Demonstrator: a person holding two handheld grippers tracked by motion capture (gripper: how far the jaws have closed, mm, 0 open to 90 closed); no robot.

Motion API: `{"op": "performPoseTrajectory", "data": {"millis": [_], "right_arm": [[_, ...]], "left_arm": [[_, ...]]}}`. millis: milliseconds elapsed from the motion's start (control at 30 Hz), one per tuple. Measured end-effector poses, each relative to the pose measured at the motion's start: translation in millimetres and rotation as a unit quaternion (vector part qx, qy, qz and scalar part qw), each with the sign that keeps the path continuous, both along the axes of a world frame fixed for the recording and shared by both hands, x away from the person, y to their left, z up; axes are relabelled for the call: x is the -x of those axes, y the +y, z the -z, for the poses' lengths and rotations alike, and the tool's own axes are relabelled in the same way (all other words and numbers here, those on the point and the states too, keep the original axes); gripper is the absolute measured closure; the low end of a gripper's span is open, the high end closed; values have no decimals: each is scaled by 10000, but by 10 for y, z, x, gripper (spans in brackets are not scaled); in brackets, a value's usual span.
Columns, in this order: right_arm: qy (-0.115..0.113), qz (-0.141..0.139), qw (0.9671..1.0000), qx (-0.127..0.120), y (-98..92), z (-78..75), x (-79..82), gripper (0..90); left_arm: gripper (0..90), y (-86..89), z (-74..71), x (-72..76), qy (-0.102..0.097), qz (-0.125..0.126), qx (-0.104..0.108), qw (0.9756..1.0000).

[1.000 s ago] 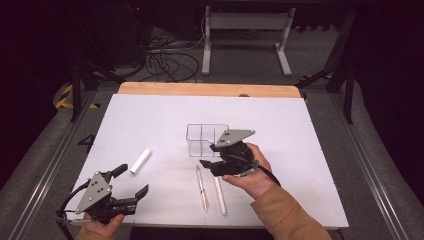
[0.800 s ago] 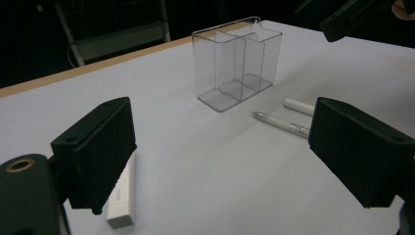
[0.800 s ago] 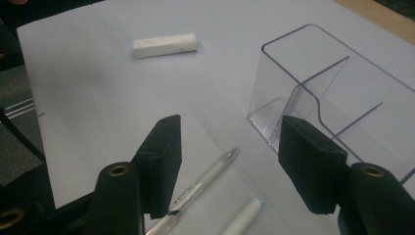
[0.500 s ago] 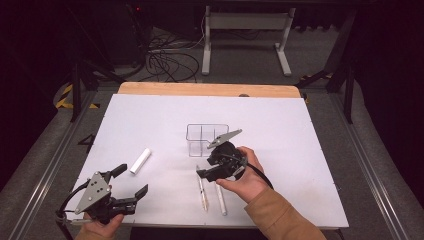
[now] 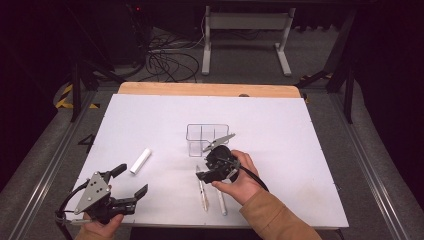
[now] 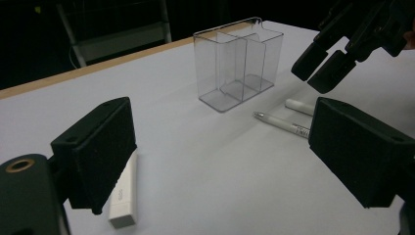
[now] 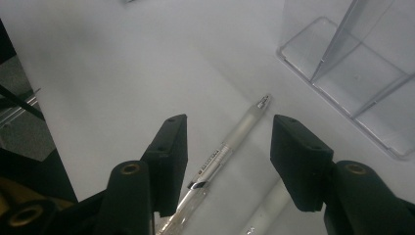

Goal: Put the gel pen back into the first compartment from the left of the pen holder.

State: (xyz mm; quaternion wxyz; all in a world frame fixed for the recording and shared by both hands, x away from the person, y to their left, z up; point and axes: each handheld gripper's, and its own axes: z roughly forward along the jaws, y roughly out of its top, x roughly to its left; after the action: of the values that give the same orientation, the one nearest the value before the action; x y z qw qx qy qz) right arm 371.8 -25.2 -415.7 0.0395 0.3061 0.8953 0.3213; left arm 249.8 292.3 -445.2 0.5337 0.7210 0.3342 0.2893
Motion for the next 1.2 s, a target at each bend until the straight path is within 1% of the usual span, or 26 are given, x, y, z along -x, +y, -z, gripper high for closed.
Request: {"op": "performPoseTrajectory", "data": {"millis": [100,267,367,533,600,667,767,800,933,1200], "right_arm": [[55,55,9999,-64,6,11,4,507],[27,285,9992,-275,29,41,10,559],[7,543,9980,-336,56,72,23,567],[233,911,9950,-342,106,123,30,607],[225,1037,9938,-346,126,144,38,622],[269,1157,9923,-360,144,162,42,633],[309,1300,9905,-314,166,189,40,645],[331,1372,9895,-308,177,202,38,647],[419,1565,9866,-191,201,244,23,664],[672,1807,9812,-30,246,331,-10,668]], "left_arm": [[109,3,0,-3,-8,-4,-18,10000],[109,1,-1,-2,-23,2,-18,10000],[109,3,-1,-1,-17,2,-14,10000],[109,8,0,-1,-20,-3,-15,10000],[109,9,-1,1,-22,-7,-9,10000],[109,9,0,1,-20,-7,-7,10000],[109,9,-1,1,-26,-8,-17,10000],[109,9,-1,1,-27,-9,-18,10000],[109,8,1,0,-15,-11,-21,10000],[109,7,2,-4,-19,-16,-43,10000]]}}
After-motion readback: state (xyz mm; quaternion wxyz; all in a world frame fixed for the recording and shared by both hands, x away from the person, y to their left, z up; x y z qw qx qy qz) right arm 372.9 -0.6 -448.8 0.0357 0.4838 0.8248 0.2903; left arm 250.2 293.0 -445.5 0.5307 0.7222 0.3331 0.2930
